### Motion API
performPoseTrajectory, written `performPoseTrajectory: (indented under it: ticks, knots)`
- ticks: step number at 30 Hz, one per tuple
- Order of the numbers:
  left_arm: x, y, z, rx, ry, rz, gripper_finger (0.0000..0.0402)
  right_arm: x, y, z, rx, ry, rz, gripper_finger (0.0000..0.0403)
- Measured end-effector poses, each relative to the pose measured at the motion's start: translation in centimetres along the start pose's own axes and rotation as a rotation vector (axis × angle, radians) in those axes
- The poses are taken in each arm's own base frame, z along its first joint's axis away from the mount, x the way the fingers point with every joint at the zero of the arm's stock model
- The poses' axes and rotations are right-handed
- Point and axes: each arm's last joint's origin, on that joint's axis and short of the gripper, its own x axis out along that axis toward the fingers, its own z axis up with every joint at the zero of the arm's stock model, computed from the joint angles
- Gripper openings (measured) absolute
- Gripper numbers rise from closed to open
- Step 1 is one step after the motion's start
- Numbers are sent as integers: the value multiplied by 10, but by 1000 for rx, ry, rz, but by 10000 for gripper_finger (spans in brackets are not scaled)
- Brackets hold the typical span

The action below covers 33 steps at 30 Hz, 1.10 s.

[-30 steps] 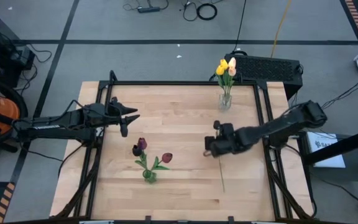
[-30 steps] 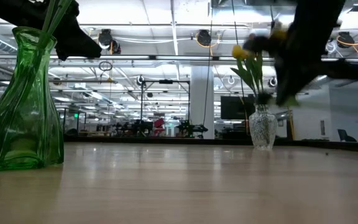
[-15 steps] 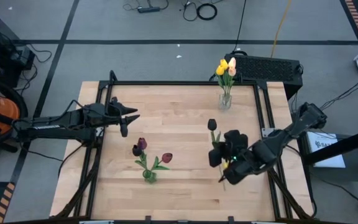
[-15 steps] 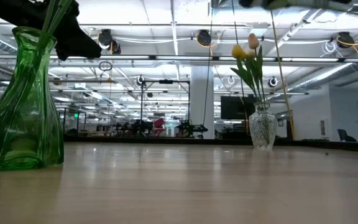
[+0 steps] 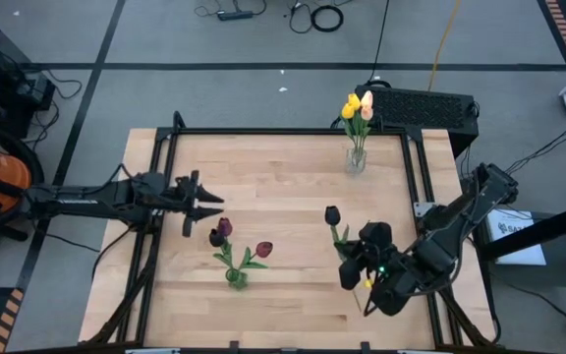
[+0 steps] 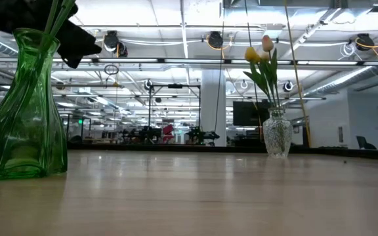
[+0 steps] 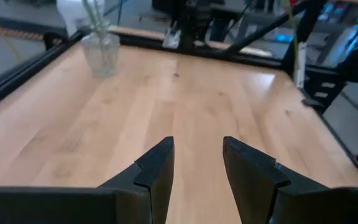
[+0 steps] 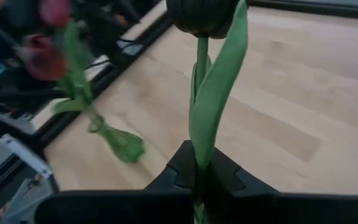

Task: Sort flowers into vase by color
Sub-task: Put the black flower into the green vase

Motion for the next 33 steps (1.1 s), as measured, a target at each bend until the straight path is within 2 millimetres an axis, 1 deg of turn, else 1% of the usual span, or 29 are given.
performPoseTrajectory:
  ticks: [2, 7, 11, 16, 19, 21, 25, 29, 33]
  knots:
    - [1, -1, -8, 8, -38, -15, 146, -3, 4, -2, -10, -6, 32, 0]
    - [-1, 2, -26, -5, -121, 43, 146, -9, 15, -4, -56, -17, 125, 0]
    - [-5, 3, -36, -3, -158, 38, 146, -15, 31, 0, -117, -135, 215, 0]
    - [-10, 4, -45, -9, -205, 30, 146, -22, 51, 13, -172, -278, 308, 0]
    - [-14, 3, -50, -25, -235, -7, 146, -20, 63, 18, -185, -330, 357, 0]
    - [-15, 2, -53, -28, -253, -30, 146, -18, 70, 18, -213, -350, 379, 0]
    - [-18, 3, -57, -22, -291, -45, 146, -4, 76, 13, -277, -376, 351, 0]
    - [-17, 4, -66, -19, -307, -43, 146, 16, 85, 6, -278, -400, 333, 0]
    - [-15, 6, -73, -24, -297, -23, 146, 42, 102, 0, -340, -451, 421, 0]
